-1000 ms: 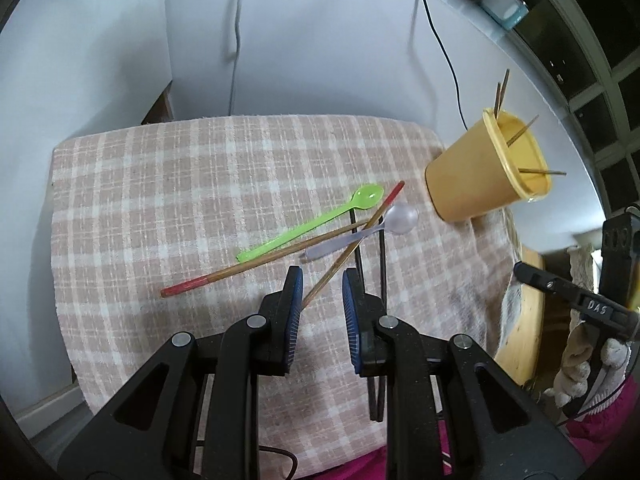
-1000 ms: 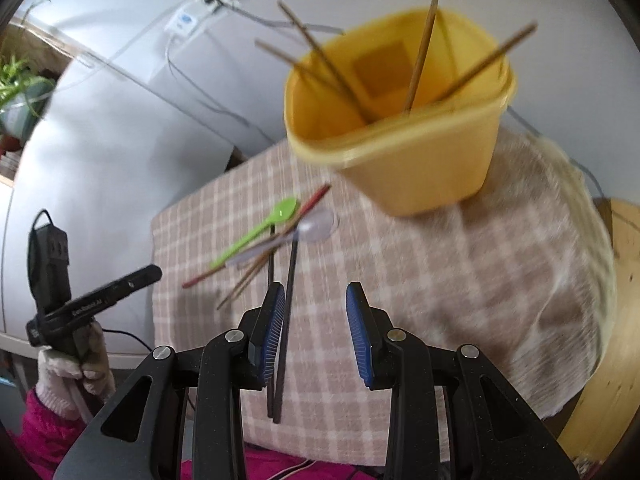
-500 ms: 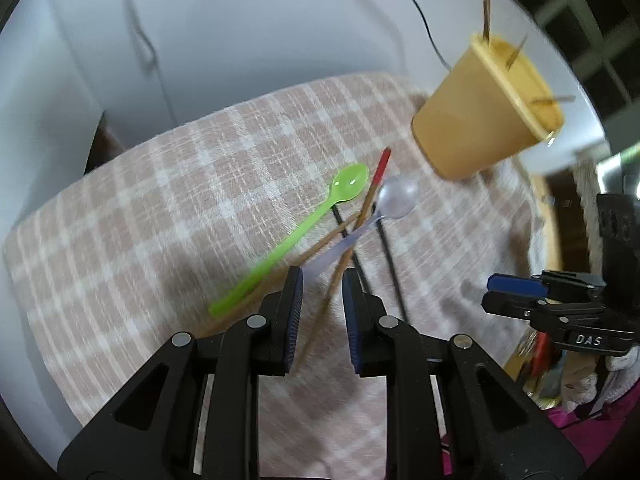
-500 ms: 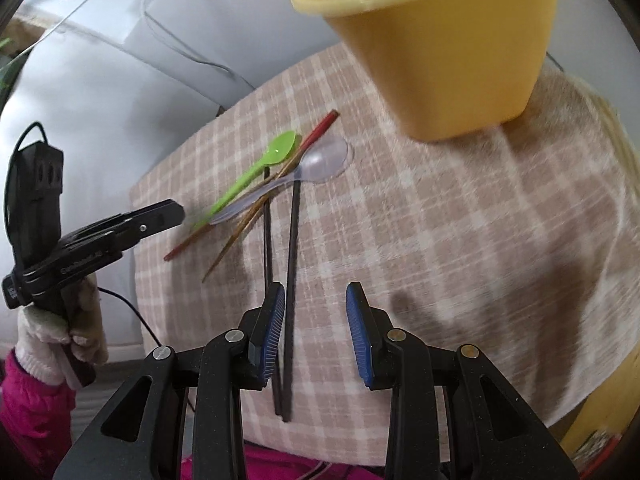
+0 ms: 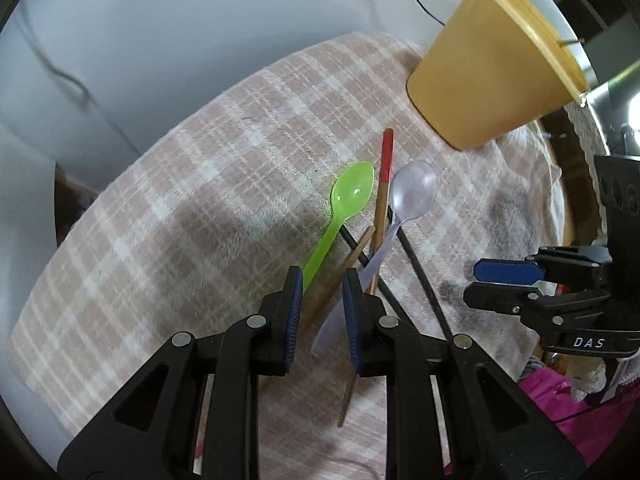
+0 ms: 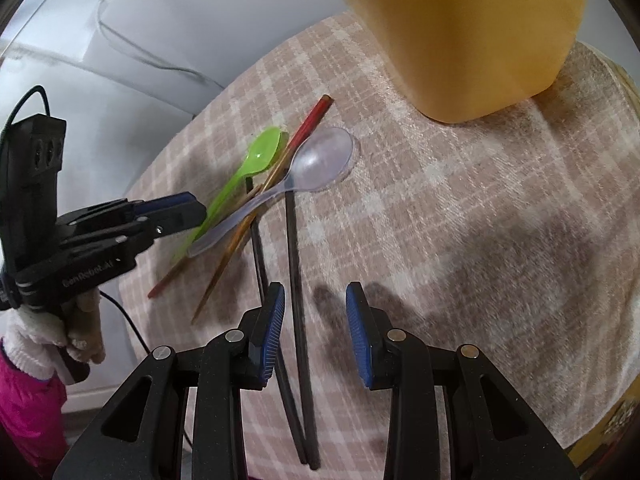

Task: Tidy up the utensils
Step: 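Move both tools down to the green spoon and black chopstick on the cloth, then close the left tool on the green plastic spoon while the right tool grasps a black chopstick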

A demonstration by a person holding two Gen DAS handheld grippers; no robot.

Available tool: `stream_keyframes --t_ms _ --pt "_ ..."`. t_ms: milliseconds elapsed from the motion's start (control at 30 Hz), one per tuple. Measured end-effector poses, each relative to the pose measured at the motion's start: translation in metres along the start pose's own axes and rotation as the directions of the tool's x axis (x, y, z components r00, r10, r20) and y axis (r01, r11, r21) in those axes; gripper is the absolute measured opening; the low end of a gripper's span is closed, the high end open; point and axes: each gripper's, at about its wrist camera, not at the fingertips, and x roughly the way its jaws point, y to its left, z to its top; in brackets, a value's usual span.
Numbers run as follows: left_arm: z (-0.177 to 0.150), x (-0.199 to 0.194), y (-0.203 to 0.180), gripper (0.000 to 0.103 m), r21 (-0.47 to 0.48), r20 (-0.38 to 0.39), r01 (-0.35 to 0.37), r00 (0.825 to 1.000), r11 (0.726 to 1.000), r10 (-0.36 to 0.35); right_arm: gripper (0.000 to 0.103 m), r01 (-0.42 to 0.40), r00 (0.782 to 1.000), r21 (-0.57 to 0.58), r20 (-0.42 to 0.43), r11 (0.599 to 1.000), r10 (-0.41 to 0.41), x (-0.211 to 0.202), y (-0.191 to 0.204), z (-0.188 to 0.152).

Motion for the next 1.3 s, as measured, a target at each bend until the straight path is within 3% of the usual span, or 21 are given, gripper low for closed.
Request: stream_keyframes --t_ms 367,633,967,1033,1067,1200,1300 --pt "0.012 0.022 -0.004 0.019 0.082 -0.055 -0.031 0.998 0.996 0.035 0.03 0.052 0.999 -0.027 -0.001 0.998 -0.052 0.02 0.014 0.004" --pt "0.019 0.026 0.001 0.01 0.081 -0.048 -0.042 0.998 0.996 0.046 0.03 0.088 0.996 -0.033 0.014 0.996 -0.088 0.033 0.029 0.012" --pt "0.02 0.029 0.009 0.009 0.042 -0.023 -0.03 0.999 0.999 0.031 0.029 0.189 0.982 -0.125 0.018 0.974 -0.188 0.052 0.069 0.031" --pt "0.02 0.028 0.009 0.009 0.033 -0.018 -0.028 0.999 0.999 0.029 0.018 0.241 0.97 -0.16 0.019 0.957 -0.241 0.056 0.077 0.033" --pt "0.021 0.028 0.009 0.009 0.026 -0.014 -0.026 1.0 0.999 0.026 0.018 0.245 0.969 -0.169 0.018 0.955 -0.246 0.058 0.08 0.033" --pt "0.017 0.022 0.017 0.008 -0.005 -0.003 -0.019 1.0 1.0 0.019 0.005 0.198 0.979 -0.153 -0.02 0.968 -0.203 0.06 0.079 0.036" --pt "0.011 0.016 0.027 0.008 -0.037 0.005 -0.013 1.0 0.999 0.013 0.004 0.163 0.984 -0.139 -0.043 0.977 -0.171 0.059 0.071 0.036"
